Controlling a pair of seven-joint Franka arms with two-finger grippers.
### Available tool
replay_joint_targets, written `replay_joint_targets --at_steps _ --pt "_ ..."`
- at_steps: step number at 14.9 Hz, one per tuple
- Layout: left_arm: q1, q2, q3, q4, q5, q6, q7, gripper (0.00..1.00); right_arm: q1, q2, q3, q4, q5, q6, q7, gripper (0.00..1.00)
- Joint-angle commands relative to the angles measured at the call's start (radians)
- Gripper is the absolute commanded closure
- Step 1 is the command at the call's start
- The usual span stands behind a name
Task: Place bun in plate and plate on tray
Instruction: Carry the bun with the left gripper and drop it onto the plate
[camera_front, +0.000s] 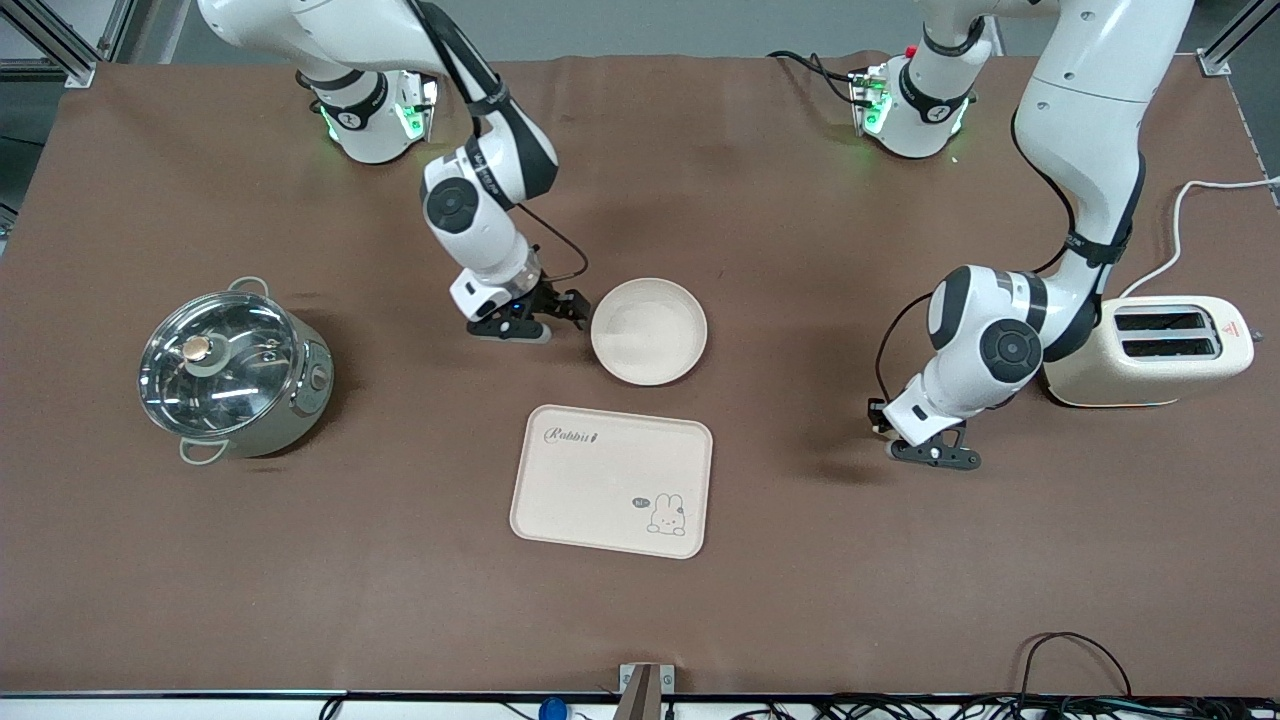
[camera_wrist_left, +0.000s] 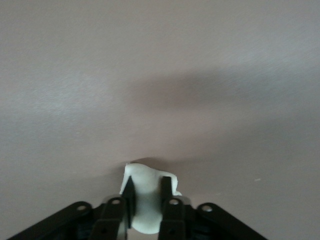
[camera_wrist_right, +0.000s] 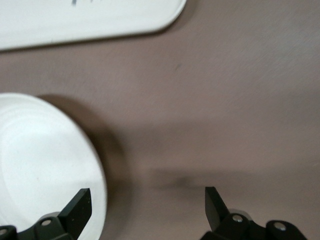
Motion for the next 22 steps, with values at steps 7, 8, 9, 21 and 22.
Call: replay_joint_targets --at_steps 7,8,9,21,22 --pt "-0.016 -0.057 -0.254 0.13 -0.02 -0.276 -0.524 0.95 0.09 0.086 -0.013 0.078 0.027 0.029 0.039 0.16" --pt "-0.016 -0.048 -0.292 0.13 -0.019 -0.276 -0.588 0.95 0.09 0.098 -0.013 0.088 0.027 0.031 0.039 0.2" --pt "-0.022 -0.029 -0.318 0.145 -0.017 -0.274 -0.644 0.95 0.092 0.109 -0.014 0.099 0.025 0.031 0.039 0.24" --pt "-0.228 0.169 -0.321 0.306 -0.007 -0.172 -1.002 0.16 0.093 0.141 -0.016 0.121 0.024 0.057 0.037 1.0" --pt "-0.228 0.169 -0.32 0.306 -0.007 -0.172 -1.008 0.08 0.092 0.141 -0.015 0.121 0.024 0.055 0.037 1.0"
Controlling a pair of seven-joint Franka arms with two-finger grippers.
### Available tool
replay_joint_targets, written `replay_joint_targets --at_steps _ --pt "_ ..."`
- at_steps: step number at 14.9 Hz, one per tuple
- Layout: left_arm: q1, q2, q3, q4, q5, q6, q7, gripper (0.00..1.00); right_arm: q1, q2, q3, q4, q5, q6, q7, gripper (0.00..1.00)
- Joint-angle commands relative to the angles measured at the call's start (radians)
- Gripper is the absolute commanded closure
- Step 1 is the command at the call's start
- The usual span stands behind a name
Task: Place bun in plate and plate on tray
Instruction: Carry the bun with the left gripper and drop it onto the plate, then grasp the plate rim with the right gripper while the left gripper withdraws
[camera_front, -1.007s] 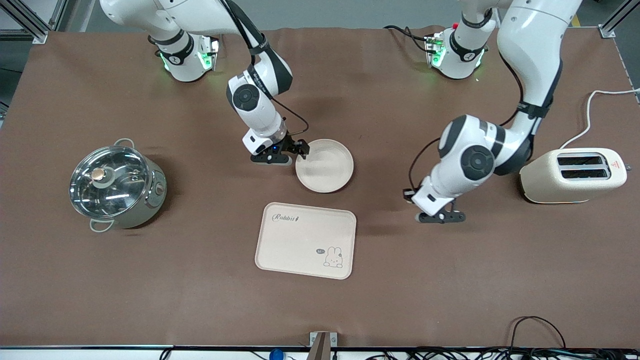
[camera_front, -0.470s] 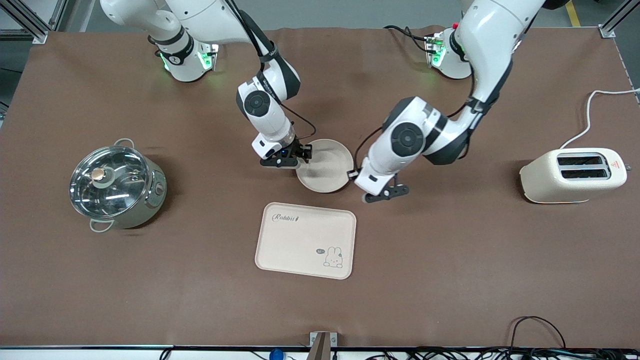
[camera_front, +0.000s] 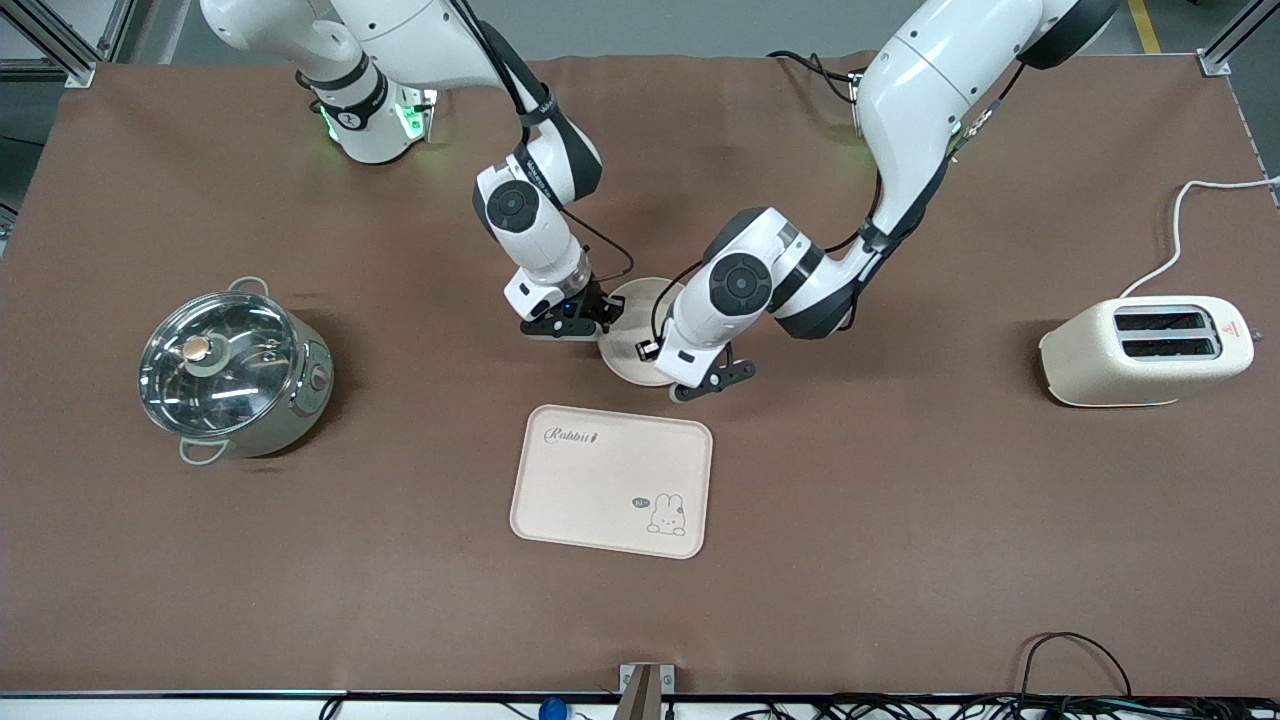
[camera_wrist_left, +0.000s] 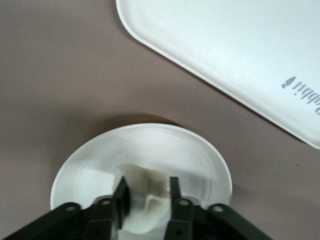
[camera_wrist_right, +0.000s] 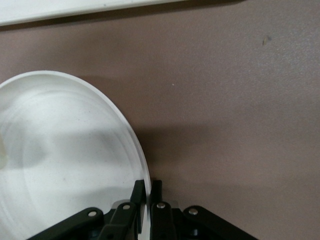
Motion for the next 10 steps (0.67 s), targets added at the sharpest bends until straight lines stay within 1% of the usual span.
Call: replay_joint_targets --at_steps 1,7,10 --pt "0.0 -0.001 0.005 0.018 -0.003 -0.003 -0.017 0.0 0.011 0.015 -0.009 -0.003 0.018 0.004 0.002 1.0" --pt "0.002 -0.01 0.005 0.015 -0.003 -0.012 -0.018 0.0 0.006 0.015 -0.009 -0.006 0.018 0.004 -0.003 1.0" --pt "-0.003 -0.007 0.005 0.016 -0.001 -0.011 -0.058 0.0 0.006 0.015 -0.007 -0.008 0.018 0.004 -0.003 1.0"
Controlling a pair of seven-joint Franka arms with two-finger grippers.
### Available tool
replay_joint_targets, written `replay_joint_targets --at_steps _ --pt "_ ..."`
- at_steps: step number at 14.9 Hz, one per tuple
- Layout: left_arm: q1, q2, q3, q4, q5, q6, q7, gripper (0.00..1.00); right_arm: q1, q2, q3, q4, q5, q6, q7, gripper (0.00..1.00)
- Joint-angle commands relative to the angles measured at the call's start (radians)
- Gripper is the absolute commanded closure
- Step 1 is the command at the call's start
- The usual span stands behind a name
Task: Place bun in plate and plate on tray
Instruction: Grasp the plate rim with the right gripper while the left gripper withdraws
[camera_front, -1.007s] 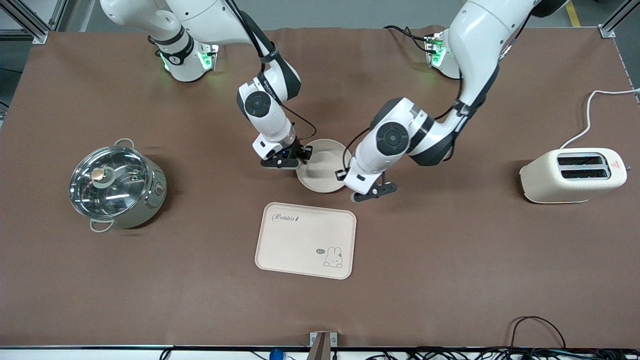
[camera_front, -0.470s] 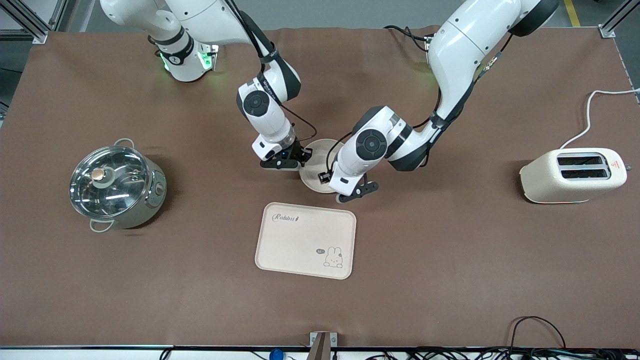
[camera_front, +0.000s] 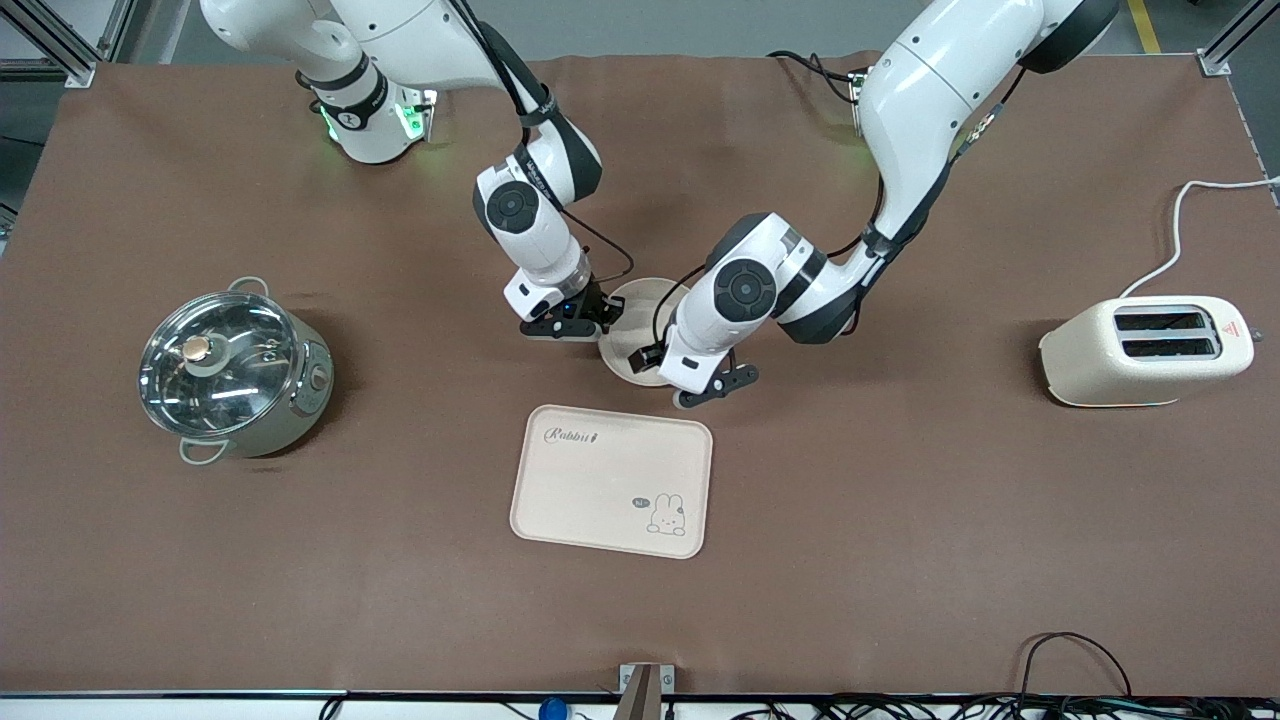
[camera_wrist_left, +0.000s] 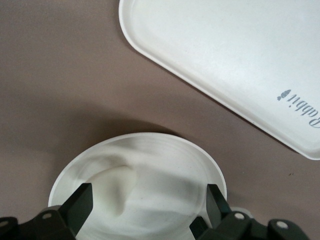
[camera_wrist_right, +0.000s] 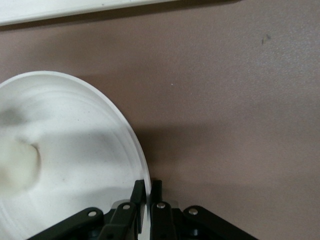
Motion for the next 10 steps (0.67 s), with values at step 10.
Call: replay_joint_targets --at_steps 10 --pt "0.185 -0.169 0.004 0.02 0.189 -0.161 0.312 0.0 -0.106 -0.046 -0.009 0.089 0.019 -0.151 0.005 1.0"
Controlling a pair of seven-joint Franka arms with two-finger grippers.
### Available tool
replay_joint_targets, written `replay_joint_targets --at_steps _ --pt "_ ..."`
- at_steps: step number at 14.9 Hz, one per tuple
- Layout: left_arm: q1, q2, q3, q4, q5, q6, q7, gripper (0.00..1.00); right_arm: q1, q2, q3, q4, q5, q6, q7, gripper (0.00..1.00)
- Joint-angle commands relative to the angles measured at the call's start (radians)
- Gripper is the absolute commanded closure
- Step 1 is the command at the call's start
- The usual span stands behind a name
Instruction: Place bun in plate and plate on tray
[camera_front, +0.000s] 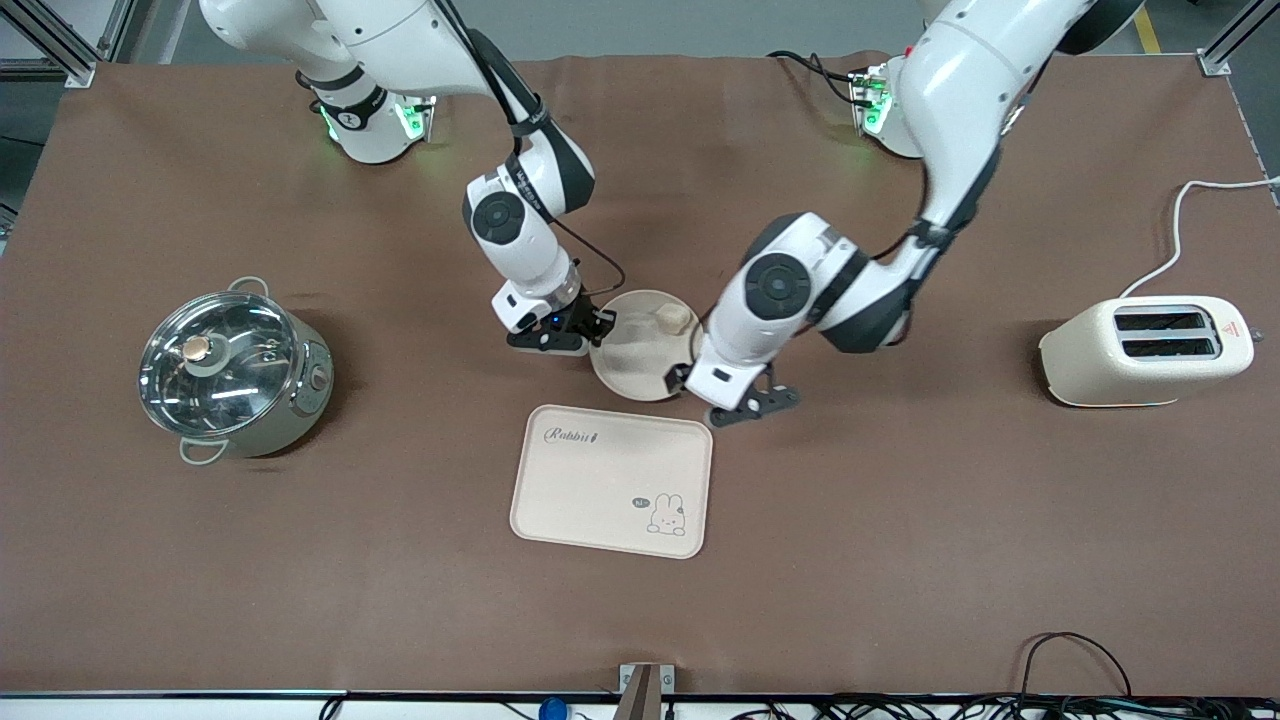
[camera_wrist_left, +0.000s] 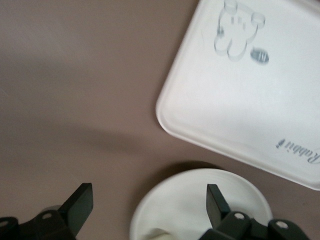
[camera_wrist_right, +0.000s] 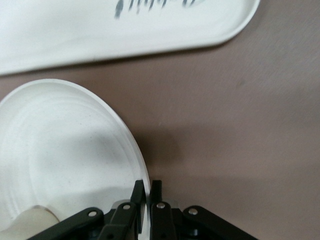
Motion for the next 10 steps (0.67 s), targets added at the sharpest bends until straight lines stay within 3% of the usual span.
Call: replay_joint_targets --at_steps 1,3,7,10 --pt "0.103 -0.092 -0.002 -0.015 0.02 -0.054 0.187 0.0 -0.06 -0.042 0.004 0.09 0.015 -0.16 0.026 1.0" --pt "0.172 -0.128 -0.003 0.02 0.02 -0.124 0.311 0.0 -0.105 -0.033 0.003 0.205 0.013 -0.23 0.037 1.0" --pt "0.261 -0.142 -0.003 0.189 0.021 -0.34 0.503 0.0 -0.174 0.06 0.004 0.371 0.006 -0.247 0.017 1.0" --pt "0.324 -0.211 -0.009 0.187 -0.002 -0.402 0.618 0.0 -0.202 0.134 0.004 0.439 0.01 -0.236 -0.007 1.0"
